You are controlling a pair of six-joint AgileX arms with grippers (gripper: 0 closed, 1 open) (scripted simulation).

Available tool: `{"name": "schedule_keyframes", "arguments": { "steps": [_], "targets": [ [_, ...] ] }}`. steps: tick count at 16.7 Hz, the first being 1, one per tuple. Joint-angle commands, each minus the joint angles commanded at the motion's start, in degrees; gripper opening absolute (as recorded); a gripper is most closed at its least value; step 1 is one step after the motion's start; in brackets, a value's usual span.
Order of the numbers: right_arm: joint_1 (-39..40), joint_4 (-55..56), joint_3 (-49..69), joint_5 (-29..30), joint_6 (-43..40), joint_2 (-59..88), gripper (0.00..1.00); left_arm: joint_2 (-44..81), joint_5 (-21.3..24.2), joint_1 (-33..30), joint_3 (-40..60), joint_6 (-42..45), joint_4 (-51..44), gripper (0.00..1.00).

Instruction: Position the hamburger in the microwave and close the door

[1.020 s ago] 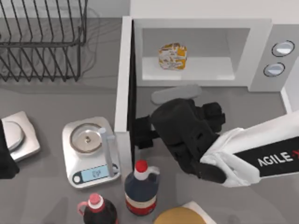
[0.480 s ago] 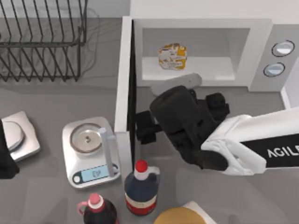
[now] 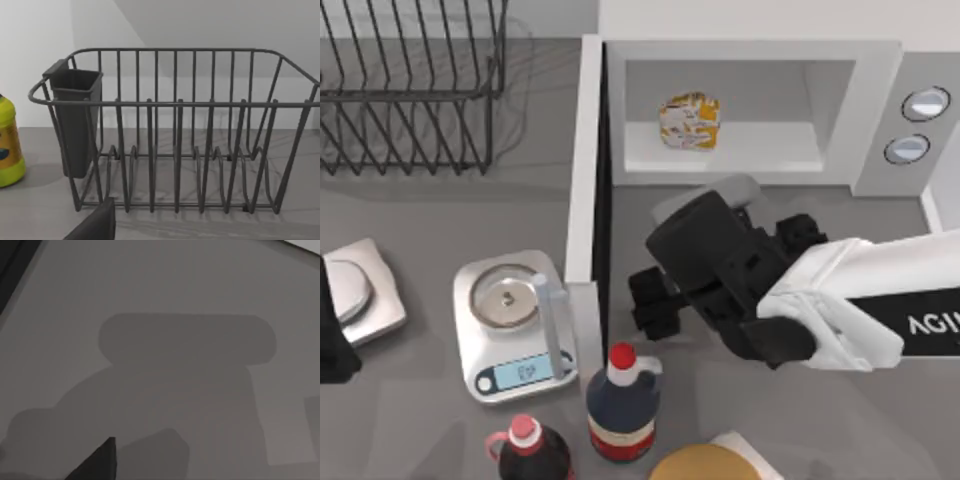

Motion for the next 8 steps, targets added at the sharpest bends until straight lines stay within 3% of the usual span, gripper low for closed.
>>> {"name": "schedule_keyframes", "arguments": {
  "steps": [8],
  "targets": [
    [0.8,-1.3,3.7,0.7,2.0,-5.4,1.0,0.0,0.0,0.0,0.0,0.0,0.0,1.0]
  ]
}}
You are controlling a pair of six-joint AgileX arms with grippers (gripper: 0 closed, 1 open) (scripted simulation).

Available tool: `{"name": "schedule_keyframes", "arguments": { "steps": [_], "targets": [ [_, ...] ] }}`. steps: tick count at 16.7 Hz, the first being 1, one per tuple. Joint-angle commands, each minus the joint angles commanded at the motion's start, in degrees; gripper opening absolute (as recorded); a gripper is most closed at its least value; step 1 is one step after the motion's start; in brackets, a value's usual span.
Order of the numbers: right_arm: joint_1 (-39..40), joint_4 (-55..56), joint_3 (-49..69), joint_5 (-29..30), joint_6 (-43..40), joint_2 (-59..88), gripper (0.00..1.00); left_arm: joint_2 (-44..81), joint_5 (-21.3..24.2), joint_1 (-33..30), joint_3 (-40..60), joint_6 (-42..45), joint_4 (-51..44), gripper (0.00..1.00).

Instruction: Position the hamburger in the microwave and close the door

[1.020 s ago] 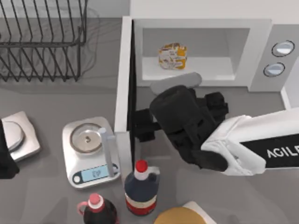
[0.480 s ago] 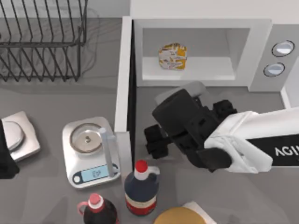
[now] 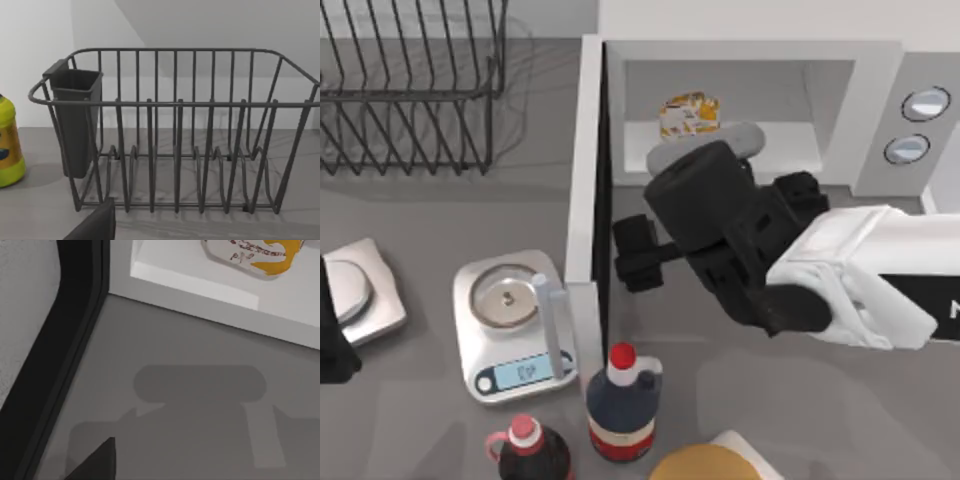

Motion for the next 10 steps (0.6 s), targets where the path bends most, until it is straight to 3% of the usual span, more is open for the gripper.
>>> {"name": "schedule_keyframes", "arguments": {
  "steps": [10],
  "targets": [
    [-0.4,0.8,0.7,0.1,0.4,-1.6,1.0,0.0,0.0,0.0,0.0,0.0,0.0,1.0]
  ]
}}
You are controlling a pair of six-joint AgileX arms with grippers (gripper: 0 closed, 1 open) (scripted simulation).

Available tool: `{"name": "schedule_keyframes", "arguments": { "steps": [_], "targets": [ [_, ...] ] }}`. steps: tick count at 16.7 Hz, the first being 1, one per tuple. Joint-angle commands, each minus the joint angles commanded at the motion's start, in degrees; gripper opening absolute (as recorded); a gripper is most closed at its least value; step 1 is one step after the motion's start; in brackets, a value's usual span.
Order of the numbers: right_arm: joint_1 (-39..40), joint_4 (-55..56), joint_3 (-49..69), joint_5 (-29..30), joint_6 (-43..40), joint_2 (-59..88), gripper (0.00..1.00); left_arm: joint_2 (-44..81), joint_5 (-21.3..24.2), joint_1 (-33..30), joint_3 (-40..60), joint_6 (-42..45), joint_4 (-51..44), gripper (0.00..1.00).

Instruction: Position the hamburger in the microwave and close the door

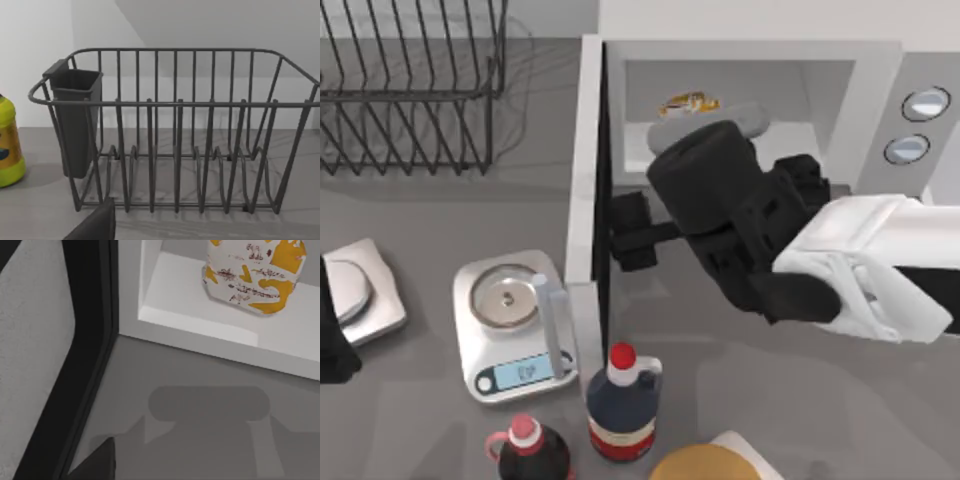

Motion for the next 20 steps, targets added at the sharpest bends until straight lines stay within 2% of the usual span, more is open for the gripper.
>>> {"name": "schedule_keyframes", "arguments": {
  "steps": [4,7,16,20],
  "targets": [
    [-4.1,0.6,-4.7,-2.7,-1.7,-7.3,1.0,0.0,0.0,0.0,0.0,0.0,0.0,1.0],
    [-9.7,0.9,-11.5,-6.4,-3.9,-18.8,1.0,0.0,0.0,0.0,0.0,0.0,0.0,1.0],
    [-32.7,-0.2,-42.1,-21.8,-14.0,-73.0,1.0,0.0,0.0,0.0,0.0,0.0,0.0,1.0],
    [-42.1,0.6,-53.4,-28.2,-17.9,-91.1,1.0,0.0,0.0,0.0,0.0,0.0,0.0,1.0]
  ]
}}
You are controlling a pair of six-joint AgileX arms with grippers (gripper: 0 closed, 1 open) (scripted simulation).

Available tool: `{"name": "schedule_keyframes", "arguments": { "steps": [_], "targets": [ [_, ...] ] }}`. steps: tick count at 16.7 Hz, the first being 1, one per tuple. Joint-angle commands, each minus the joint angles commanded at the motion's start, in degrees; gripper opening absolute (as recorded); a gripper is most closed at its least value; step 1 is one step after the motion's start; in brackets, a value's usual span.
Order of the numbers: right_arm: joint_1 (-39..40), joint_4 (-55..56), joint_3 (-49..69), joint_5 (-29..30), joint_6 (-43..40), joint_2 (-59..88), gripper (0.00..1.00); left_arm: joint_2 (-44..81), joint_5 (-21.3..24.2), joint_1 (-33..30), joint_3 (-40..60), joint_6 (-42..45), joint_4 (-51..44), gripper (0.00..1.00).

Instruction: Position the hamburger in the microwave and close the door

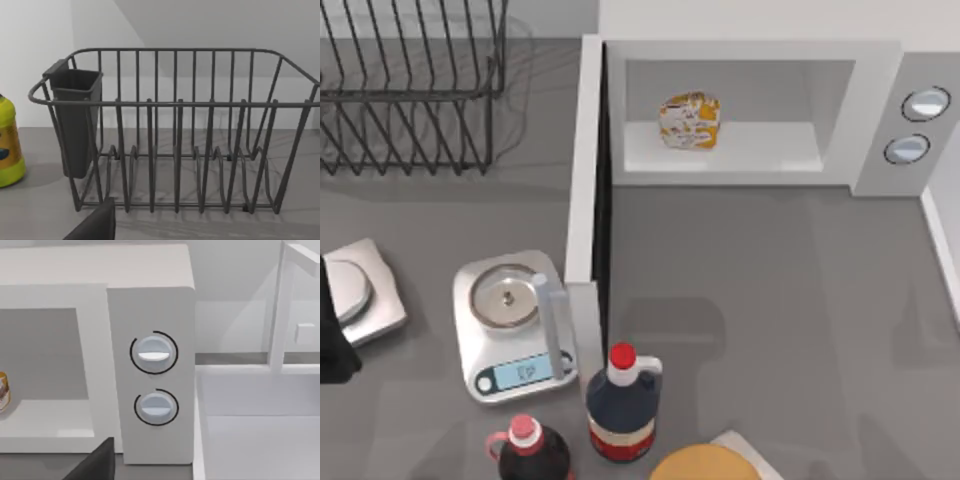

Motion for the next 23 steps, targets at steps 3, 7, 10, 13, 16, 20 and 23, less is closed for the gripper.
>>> {"name": "schedule_keyframes", "arguments": {
  "steps": [3,7,10,13,16,20,23],
  "targets": [
    [-4.7,0.9,-5.1,-3.2,-1.7,-7.4,1.0,0.0,0.0,0.0,0.0,0.0,0.0,1.0],
    [-6.0,1.3,-6.5,-4.1,-2.2,-9.4,1.0,0.0,0.0,0.0,0.0,0.0,0.0,1.0],
    [-6.0,1.3,-6.5,-4.1,-2.2,-9.4,1.0,0.0,0.0,0.0,0.0,0.0,0.0,0.92],
    [-6.0,1.3,-6.5,-4.1,-2.2,-9.4,1.0,0.0,0.0,0.0,0.0,0.0,0.0,0.7],
    [-6.0,1.3,-6.5,-4.1,-2.2,-9.4,1.0,0.0,0.0,0.0,0.0,0.0,0.0,0.47],
    [-6.0,1.3,-6.5,-4.1,-2.2,-9.4,1.0,0.0,0.0,0.0,0.0,0.0,0.0,0.17],
    [-6.0,1.3,-6.5,-4.1,-2.2,-9.4,1.0,0.0,0.0,0.0,0.0,0.0,0.0,0.0]
  ]
}}
